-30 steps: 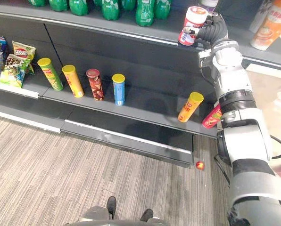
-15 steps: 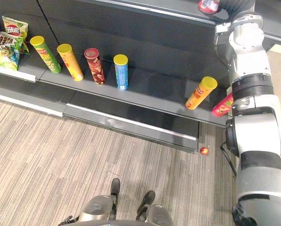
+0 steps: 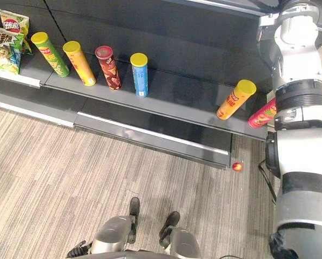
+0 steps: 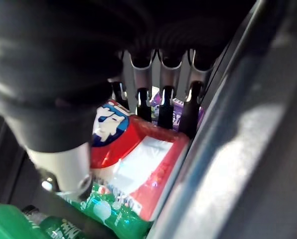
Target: Put the gum and the chips on the shelf.
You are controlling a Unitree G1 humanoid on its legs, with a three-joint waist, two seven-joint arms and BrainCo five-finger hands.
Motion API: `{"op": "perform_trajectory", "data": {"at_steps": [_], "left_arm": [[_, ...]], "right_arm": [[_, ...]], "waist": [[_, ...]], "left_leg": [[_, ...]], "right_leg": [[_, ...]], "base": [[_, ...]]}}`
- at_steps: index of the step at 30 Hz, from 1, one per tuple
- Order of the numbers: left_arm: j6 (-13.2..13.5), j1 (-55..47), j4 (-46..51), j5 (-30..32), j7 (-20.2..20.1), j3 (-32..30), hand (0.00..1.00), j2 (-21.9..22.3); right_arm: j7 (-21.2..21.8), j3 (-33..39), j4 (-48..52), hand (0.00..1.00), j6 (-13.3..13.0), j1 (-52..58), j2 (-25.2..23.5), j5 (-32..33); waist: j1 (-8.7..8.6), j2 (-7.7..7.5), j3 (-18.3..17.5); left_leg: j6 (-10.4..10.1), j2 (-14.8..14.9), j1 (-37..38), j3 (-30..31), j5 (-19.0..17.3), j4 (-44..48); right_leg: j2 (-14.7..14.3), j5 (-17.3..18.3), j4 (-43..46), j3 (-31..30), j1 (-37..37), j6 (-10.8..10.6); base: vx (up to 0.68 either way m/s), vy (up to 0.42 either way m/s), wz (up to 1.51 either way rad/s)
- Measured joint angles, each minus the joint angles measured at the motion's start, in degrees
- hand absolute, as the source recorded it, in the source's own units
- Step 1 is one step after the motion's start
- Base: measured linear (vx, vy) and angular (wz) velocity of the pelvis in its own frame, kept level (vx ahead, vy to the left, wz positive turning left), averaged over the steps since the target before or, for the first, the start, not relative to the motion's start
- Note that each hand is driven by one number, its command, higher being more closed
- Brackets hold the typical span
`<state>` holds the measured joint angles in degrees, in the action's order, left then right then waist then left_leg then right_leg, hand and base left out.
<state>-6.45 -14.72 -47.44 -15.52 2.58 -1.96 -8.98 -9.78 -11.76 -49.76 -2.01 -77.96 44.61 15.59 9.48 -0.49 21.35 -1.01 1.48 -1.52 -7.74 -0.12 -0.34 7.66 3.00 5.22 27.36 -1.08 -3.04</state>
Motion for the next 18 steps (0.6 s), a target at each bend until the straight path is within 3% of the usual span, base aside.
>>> {"op": "perform_trajectory", "data": {"at_steps": [14,15,18], "left_arm": [[0.04,-0.01,0.0,0.03,0.0,0.52,0.0,-0.05],[0.03,-0.01,0.0,0.03,0.0,0.52,0.0,-0.05],[0.04,-0.01,-0.01,0.02,0.0,0.52,0.0,-0.04]], "right_arm": [[0.34,0.2,-0.14,1.0,-1.56,1.16,0.01,-0.01],[0.34,0.23,-0.14,0.0,-1.75,1.27,0.01,-0.01],[0.39,0.17,-0.13,0.0,-1.79,1.46,0.05,-1.45]], "waist": [[0.04,0.09,0.05],[0.04,0.09,0.05],[0.04,0.09,0.05]], "left_leg": [[-0.07,0.12,0.58,-1.27,-0.11,0.5],[-0.07,0.12,0.6,-1.29,-0.11,0.5],[-0.08,0.13,0.62,-1.34,-0.11,0.49]], "right_leg": [[0.04,-0.01,0.24,-1.09,-0.04,0.0],[0.04,-0.01,0.26,-1.11,-0.04,0.0],[0.04,0.0,0.27,-1.15,-0.04,0.0]], "base": [[0.01,-0.002,-0.03],[0.0,0.0,0.0],[0.0,0.0,0.0]]}}
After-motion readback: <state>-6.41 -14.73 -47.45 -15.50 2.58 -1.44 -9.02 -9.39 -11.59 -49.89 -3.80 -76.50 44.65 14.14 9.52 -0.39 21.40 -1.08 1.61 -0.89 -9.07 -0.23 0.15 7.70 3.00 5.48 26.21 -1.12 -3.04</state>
